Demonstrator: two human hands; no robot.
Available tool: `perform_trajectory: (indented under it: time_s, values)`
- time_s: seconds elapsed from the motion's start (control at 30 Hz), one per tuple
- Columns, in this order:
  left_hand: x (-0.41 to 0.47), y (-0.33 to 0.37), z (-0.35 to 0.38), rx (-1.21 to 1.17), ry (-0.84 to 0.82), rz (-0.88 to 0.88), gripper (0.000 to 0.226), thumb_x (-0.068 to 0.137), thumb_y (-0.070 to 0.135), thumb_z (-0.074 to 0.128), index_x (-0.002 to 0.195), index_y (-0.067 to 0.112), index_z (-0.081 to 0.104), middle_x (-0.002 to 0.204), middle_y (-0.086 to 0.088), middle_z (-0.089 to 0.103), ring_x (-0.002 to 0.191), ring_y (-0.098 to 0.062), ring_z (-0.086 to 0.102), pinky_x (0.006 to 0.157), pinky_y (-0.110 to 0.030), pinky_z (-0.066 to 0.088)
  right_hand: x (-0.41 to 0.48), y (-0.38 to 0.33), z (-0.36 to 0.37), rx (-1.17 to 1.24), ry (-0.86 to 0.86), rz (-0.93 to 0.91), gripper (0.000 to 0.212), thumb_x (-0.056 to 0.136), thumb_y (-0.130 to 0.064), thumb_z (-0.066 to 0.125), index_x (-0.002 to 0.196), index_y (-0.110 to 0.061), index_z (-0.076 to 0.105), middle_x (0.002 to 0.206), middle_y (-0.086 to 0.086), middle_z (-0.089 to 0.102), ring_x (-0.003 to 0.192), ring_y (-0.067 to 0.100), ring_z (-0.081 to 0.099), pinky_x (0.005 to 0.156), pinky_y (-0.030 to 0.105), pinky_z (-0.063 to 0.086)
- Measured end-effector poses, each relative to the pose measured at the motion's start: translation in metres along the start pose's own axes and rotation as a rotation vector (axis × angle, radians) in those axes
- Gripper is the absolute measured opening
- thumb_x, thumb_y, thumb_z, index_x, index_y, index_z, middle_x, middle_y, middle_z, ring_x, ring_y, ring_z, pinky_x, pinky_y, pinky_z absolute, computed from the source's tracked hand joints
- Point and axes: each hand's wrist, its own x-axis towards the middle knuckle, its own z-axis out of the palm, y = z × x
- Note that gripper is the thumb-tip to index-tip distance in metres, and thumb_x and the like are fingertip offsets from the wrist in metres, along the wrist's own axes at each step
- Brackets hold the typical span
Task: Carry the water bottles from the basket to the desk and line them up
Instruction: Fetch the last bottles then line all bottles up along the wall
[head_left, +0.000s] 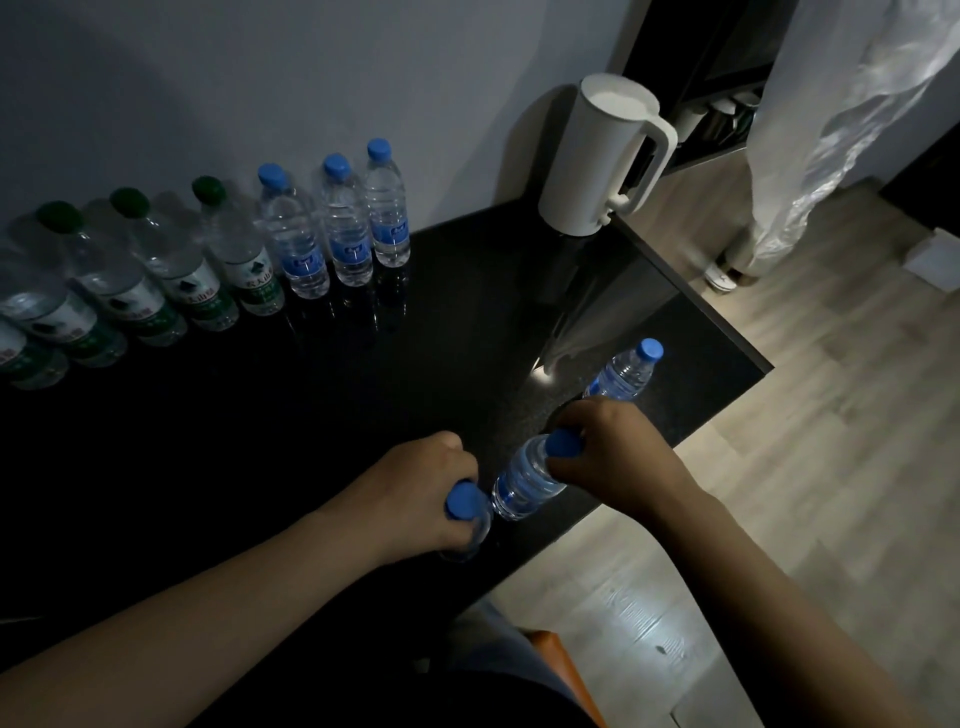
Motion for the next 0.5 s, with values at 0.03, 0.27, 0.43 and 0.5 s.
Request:
perform_trajectory:
  time_s: [0.03, 0.27, 0.43, 0.5]
  values:
    - [0.000, -0.003, -0.003, -0.014, 0.014, -0.017, 0.022, 0.070, 0.039, 0.073, 0.084, 0.027, 0.060, 0.088, 0.012, 0.049, 0.072, -0.004, 0.055, 0.059, -0.016, 0.039, 0.002, 0.001, -0.003, 0.016, 0.010, 0.001, 0.026, 0.078, -0.024, 0.071, 0.101, -0.014, 0.067, 0.102, 0.002, 0.066, 0.090, 0.015, 0.064, 0.077, 0.035, 0.057]
    - [0.011, -0.012, -0.036, -0.079, 0.174, -0.046, 0.020, 0.065, 0.031, 0.075, 0.081, 0.025, 0.063, 0.086, 0.011, 0.049, 0.073, -0.007, 0.055, 0.062, -0.021, 0.043, 0.032, 0.005, -0.045, -0.030, 0.134, 0.043, 0.022, 0.074, -0.040, 0.072, 0.074, -0.022, 0.059, 0.070, -0.005, 0.059, 0.063, 0.008, 0.060, 0.054, 0.023, 0.052]
    - [0.024, -0.014, -0.066, -0.055, 0.261, -0.076, 0.019, 0.065, 0.031, 0.076, 0.077, 0.029, 0.061, 0.086, 0.011, 0.050, 0.072, -0.006, 0.055, 0.062, -0.020, 0.039, 0.062, -0.003, -0.073, -0.078, 0.193, 0.026, 0.030, 0.073, -0.042, 0.071, 0.074, -0.015, 0.061, 0.068, 0.000, 0.060, 0.062, 0.013, 0.060, 0.061, 0.037, 0.058]
    - [0.028, -0.016, -0.079, -0.063, 0.328, -0.084, 0.019, 0.063, 0.030, 0.075, 0.076, 0.029, 0.062, 0.084, 0.011, 0.050, 0.069, -0.006, 0.054, 0.061, -0.019, 0.037, 0.075, -0.005, -0.083, -0.082, 0.198, 0.011, 0.027, 0.075, -0.040, 0.073, 0.076, -0.015, 0.061, 0.069, 0.000, 0.060, 0.061, 0.012, 0.061, 0.060, 0.033, 0.057]
